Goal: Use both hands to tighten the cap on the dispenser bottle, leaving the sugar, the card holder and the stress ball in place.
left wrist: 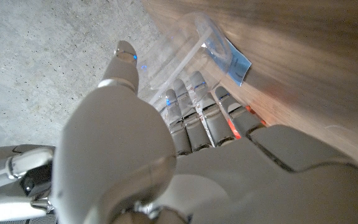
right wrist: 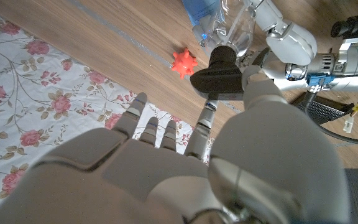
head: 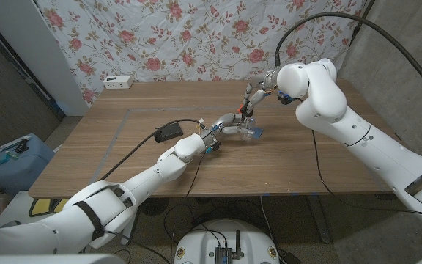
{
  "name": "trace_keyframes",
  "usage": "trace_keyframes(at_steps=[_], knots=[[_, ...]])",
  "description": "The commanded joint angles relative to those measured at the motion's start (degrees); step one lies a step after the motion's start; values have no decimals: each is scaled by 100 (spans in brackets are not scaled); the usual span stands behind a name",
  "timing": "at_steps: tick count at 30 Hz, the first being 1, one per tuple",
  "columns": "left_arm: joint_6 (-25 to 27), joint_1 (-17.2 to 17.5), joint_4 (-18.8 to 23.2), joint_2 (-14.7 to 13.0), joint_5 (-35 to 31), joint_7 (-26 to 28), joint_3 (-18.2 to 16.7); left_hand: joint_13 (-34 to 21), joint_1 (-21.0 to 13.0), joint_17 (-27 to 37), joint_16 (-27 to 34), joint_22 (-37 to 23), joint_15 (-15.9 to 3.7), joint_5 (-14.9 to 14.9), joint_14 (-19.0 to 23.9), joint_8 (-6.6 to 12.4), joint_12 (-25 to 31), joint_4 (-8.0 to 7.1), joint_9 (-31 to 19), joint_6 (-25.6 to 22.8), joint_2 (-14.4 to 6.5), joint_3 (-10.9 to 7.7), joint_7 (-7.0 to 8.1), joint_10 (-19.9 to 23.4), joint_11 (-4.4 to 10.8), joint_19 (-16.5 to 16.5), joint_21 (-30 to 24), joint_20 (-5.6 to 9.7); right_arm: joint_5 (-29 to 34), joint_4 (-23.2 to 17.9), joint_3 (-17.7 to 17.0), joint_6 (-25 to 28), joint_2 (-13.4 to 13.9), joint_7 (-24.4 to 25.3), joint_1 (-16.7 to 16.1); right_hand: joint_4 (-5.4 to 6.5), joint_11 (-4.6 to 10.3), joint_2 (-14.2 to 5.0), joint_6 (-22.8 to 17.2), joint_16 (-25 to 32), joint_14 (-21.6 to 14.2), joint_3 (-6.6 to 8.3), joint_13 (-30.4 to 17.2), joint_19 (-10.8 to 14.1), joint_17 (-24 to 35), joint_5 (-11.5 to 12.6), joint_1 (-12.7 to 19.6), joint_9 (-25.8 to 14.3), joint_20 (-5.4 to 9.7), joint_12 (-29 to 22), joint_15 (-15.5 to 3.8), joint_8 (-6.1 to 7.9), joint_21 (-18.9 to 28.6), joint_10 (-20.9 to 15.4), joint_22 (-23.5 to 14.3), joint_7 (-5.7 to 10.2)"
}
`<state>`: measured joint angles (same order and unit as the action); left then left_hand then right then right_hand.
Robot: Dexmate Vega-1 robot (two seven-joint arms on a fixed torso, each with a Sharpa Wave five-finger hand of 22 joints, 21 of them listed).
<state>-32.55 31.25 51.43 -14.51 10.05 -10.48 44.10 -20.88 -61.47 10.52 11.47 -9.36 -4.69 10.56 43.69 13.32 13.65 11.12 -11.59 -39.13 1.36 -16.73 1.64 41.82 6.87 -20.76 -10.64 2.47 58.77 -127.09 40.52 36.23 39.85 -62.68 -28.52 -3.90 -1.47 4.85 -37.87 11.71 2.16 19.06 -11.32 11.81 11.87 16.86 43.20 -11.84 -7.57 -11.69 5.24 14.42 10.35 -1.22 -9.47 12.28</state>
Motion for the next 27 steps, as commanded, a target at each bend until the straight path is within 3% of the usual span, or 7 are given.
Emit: trace_keyframes(at_steps=[1, 12, 27], knots=[[-6, -13, -40, 14, -9, -1, 9, -19, 230, 21, 27, -12, -482, -25, 51, 21, -5, -244, -28, -568, -559, -300, 173, 58, 9, 19, 7, 533, 168, 43, 246, 248, 2, -93, 171, 68, -33, 22, -71, 57, -62, -68, -17, 66, 22, -32, -168, 1, -13, -43, 18, 2, 44, -53, -12, -20], [-32, -45, -120, 43, -20, 8, 17, -25, 232, 23, 32, -12, -470, -26, 59, 20, -11, -244, -28, -575, -558, -300, 162, 58, 16, 18, 6, 526, 610, 77, 394, 267, -94, -171, 208, 234, -87, 51, -332, 122, -232, -234, -16, 147, 32, -83, -616, 32, 13, -119, -20, 14, 59, -355, -14, -273], [-127, -164, -381, 138, -18, -60, 48, -33, 230, 25, 29, -12, -468, -24, 50, 17, -17, -244, -29, -581, -566, -306, 165, 62, 12, 19, 6, 523, 1203, 283, 375, 115, -387, -297, 90, 463, -120, -26, -914, 202, -509, -401, -10, 331, 39, -139, -1163, 50, 62, -190, -116, 115, 78, -770, -14, -457]])
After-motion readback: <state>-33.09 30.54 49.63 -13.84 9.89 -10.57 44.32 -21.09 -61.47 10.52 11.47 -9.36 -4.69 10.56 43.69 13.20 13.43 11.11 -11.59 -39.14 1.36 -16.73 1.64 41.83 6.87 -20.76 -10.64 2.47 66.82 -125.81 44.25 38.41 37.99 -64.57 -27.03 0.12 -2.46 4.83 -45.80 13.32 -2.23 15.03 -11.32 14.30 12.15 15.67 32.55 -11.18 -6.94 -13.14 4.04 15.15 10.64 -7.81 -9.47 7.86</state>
